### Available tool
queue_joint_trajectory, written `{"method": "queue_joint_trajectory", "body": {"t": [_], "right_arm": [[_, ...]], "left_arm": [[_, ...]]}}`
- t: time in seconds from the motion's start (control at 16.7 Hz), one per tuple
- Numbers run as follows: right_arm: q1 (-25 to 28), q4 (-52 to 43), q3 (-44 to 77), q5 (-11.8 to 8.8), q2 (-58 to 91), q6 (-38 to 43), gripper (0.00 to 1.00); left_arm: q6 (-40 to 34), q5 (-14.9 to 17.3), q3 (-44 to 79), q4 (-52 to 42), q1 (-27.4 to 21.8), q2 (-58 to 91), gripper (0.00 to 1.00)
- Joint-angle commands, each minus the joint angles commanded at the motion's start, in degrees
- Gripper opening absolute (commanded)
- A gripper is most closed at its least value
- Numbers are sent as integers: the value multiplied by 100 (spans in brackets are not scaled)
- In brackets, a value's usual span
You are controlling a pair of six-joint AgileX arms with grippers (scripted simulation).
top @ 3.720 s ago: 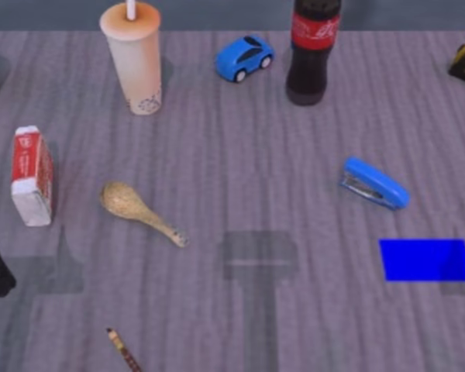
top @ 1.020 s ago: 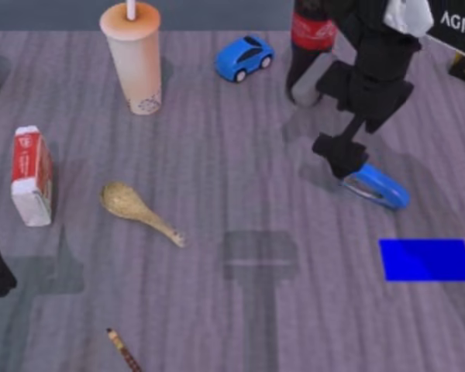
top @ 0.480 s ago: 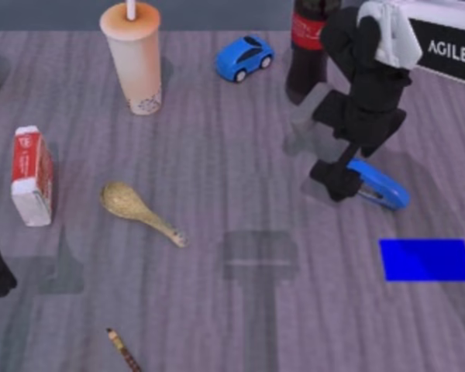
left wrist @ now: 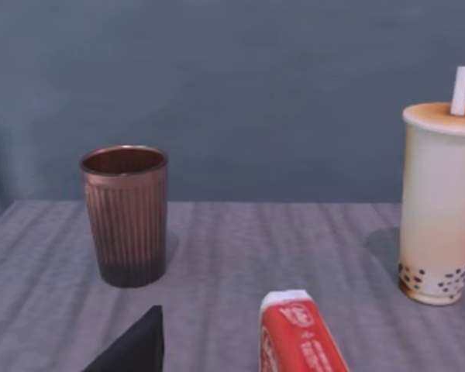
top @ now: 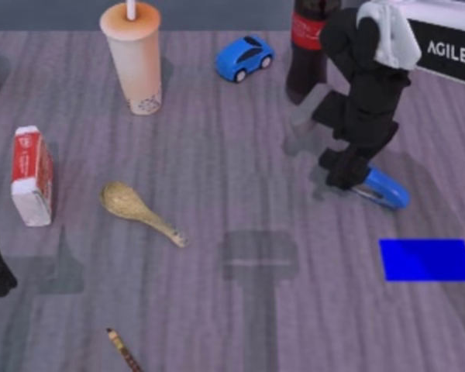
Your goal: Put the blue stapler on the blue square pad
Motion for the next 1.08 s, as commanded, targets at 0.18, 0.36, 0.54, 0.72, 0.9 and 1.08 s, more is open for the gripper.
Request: {"method": "queue_joint_trajectory", "body": {"t": [0.18, 0.36, 0.54, 0.72, 0.9, 1.08], "right_arm": [[0, 0, 0, 0, 0, 0, 10], [0, 0, 0, 0, 0, 0, 0], [0, 0, 0, 0, 0, 0, 0], [0, 0, 0, 0, 0, 0, 0], [-11, -98, 98, -1, -6, -4, 0], [-4, -662, 663, -3, -44, -9, 0]], "left_arm": [[0, 0, 0, 0, 0, 0, 100], [0, 0, 0, 0, 0, 0, 100], [0, 0, 0, 0, 0, 0, 100], [0, 0, 0, 0, 0, 0, 100], [0, 0, 0, 0, 0, 0, 100], [0, 0, 0, 0, 0, 0, 100]]}}
